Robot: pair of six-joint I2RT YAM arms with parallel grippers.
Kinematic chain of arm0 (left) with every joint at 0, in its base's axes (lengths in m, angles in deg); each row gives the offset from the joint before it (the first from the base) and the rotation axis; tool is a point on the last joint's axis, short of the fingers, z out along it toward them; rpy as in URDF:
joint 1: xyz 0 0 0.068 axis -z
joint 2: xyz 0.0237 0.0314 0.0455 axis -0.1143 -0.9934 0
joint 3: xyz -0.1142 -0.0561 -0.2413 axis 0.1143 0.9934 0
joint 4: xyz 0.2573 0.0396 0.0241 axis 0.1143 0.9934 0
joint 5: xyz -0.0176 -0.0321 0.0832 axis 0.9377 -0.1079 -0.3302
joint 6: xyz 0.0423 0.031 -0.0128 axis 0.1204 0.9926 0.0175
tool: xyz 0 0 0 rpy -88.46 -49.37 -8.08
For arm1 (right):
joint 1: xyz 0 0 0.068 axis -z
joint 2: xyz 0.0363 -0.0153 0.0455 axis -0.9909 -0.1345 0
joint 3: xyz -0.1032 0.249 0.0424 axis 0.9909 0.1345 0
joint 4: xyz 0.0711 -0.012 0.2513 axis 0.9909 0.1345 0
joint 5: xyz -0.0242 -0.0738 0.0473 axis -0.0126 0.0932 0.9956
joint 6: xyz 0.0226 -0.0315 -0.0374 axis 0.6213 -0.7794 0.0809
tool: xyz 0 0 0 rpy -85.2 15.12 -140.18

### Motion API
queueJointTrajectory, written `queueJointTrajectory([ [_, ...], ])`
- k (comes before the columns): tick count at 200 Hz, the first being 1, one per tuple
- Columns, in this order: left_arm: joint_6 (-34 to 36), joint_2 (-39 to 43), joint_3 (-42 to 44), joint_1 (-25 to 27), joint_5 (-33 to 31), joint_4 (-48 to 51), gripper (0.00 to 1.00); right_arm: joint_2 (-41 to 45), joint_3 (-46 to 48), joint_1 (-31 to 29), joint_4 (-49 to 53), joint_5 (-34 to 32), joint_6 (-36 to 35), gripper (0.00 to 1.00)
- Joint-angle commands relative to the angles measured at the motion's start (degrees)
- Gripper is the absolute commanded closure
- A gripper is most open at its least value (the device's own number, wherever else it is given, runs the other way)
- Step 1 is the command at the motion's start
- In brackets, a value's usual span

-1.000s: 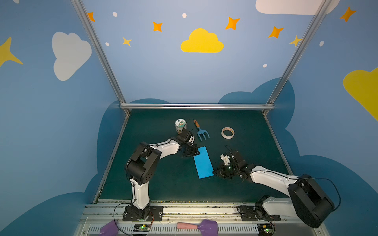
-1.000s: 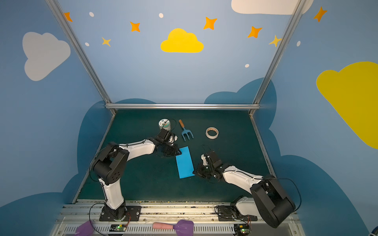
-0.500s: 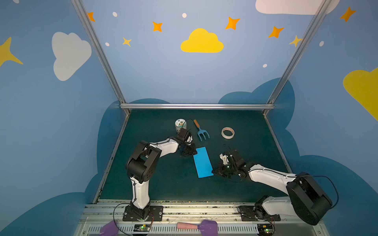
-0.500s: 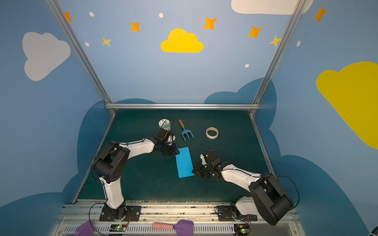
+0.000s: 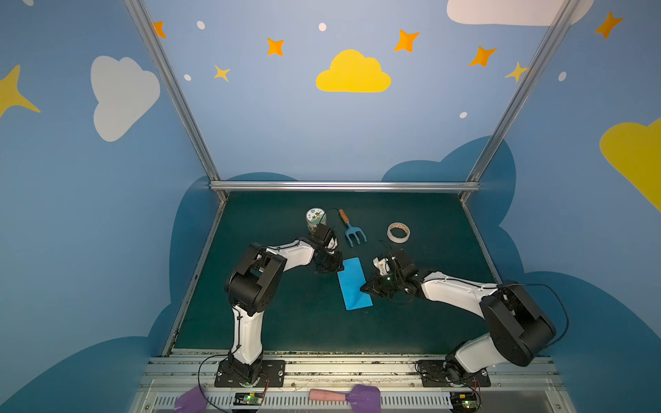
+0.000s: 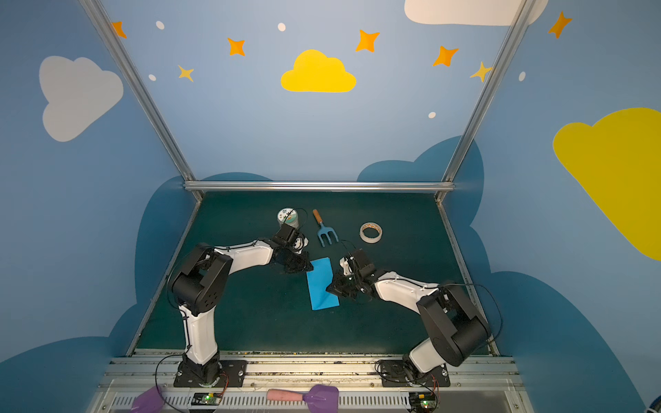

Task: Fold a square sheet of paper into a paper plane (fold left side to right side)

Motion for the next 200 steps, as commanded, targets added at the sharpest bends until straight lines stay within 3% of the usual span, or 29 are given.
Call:
queueJointTrajectory([
  [1,1.4,-1.22,-0.07,-0.03,0.01,2.22,0.87,-2.71,-2.71,-0.34,-0.94,1.43,-1.49,1.0],
  [89,2.03,-1.11,-0.07,0.16,0.6,2.7,0.89,-12.2,-7.28,-0.3,-5.5,3.69,-0.23,1.0],
  [200,2.07,-0.89,0.04,0.3,0.64,2.73,0.9,-16.77,-8.42,-1.04,-7.4,3.98,0.43,1.0],
])
